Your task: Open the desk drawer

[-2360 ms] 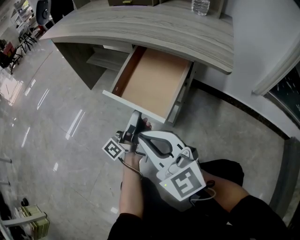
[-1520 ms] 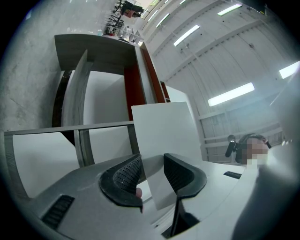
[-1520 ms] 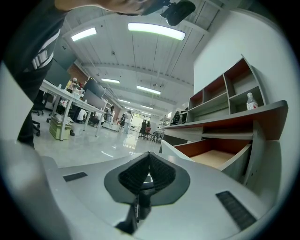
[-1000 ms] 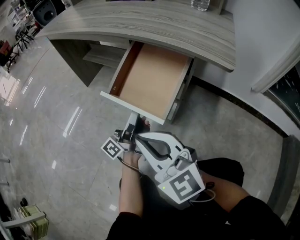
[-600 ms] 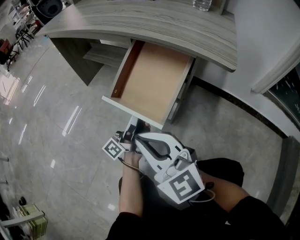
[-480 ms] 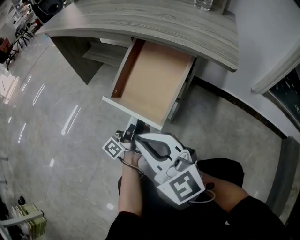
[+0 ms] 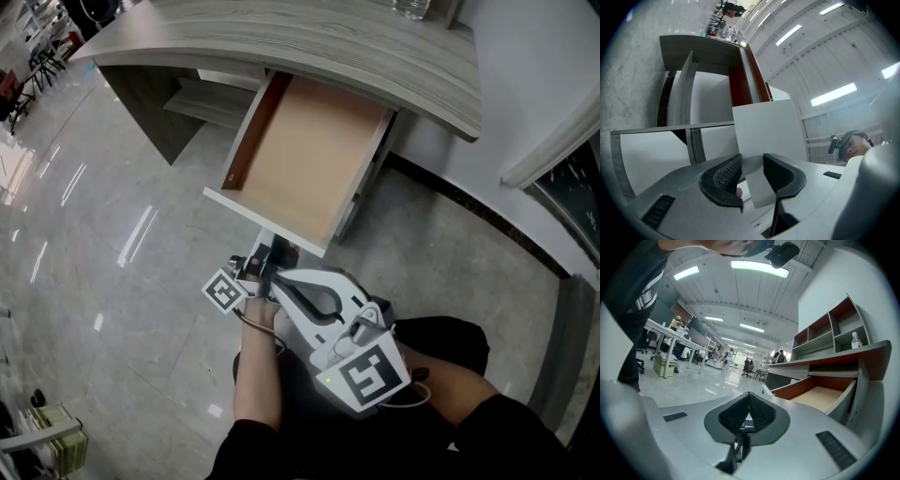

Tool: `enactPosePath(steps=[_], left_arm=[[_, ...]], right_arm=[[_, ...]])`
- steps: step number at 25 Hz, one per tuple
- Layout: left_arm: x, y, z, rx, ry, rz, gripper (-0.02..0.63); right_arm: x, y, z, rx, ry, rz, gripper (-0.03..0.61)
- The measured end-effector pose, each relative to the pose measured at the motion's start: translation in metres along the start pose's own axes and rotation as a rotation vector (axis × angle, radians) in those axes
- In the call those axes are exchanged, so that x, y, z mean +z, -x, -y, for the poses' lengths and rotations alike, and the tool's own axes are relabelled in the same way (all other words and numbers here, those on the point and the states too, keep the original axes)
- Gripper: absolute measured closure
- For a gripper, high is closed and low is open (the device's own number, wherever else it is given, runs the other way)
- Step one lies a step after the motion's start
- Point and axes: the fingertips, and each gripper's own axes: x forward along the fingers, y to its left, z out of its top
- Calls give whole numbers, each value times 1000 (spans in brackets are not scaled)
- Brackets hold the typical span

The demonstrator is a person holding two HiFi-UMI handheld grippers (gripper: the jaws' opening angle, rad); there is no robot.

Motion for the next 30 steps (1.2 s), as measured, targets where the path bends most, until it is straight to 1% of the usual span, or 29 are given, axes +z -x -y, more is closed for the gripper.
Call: enactPosePath(steps=[5,8,12,17,18,20,30], left_arm=[[1,-1,0,-10,6,10,471],[1,-1,0,-3,12,15,472],[0,0,1,2,2,9,477],[2,3,2,-6,5,20,483],[3,3,5,-14,2,24,506],[4,1,9,-23,-11,20,506],[0,12,12,-2,-42,-6,506]], right_arm=[[0,0,-2,-1,-6,3,572],[-2,-2,-2,5,-10,-2,572],[-1,-2,-3,11,3,-4,572],[1,0,-5,14,-10,-2,572],[2,0,-6,16,-9,2,572],[3,0,-6,19,-4,8,572],[3,-3,-13,31,3,5,572]])
